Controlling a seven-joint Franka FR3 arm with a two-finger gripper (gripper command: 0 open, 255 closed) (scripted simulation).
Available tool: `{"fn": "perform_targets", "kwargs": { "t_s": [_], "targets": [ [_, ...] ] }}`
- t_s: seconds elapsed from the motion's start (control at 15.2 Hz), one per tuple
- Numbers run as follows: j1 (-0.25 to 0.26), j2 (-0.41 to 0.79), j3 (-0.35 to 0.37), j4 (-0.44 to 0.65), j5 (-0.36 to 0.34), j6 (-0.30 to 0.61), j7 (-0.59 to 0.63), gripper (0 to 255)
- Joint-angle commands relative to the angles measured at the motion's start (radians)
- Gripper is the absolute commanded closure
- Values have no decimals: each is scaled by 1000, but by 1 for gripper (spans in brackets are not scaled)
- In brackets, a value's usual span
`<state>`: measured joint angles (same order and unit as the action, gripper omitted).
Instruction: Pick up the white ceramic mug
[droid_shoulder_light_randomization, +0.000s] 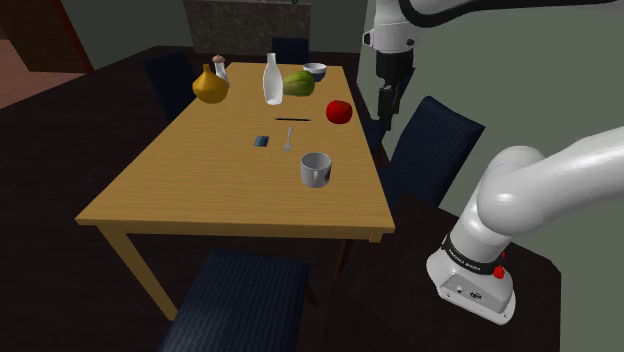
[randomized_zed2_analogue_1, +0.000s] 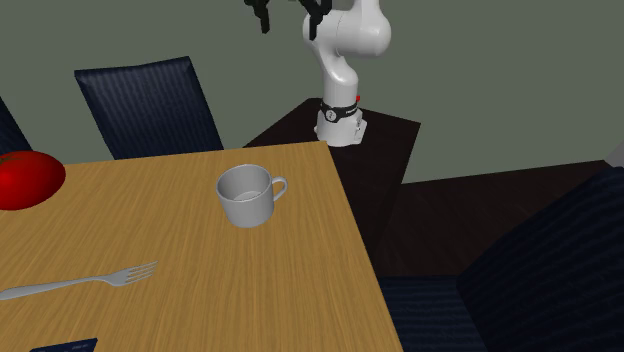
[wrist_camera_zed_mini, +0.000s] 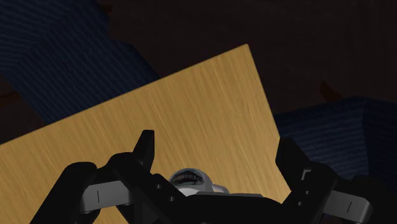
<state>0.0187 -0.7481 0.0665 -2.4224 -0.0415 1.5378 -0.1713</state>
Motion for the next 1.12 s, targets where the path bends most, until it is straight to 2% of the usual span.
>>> {"fn": "perform_targets", "kwargs": {
  "t_s": [0.0, 0.53, 1.06],
  "targets": [
    [0, 0, 0, 0, 0, 0, 0, 0],
    [-18, 229, -43, -31, 6, 292, -29, 0],
    [-26, 515, -80, 34, 35, 542, -71, 0]
  ]
}}
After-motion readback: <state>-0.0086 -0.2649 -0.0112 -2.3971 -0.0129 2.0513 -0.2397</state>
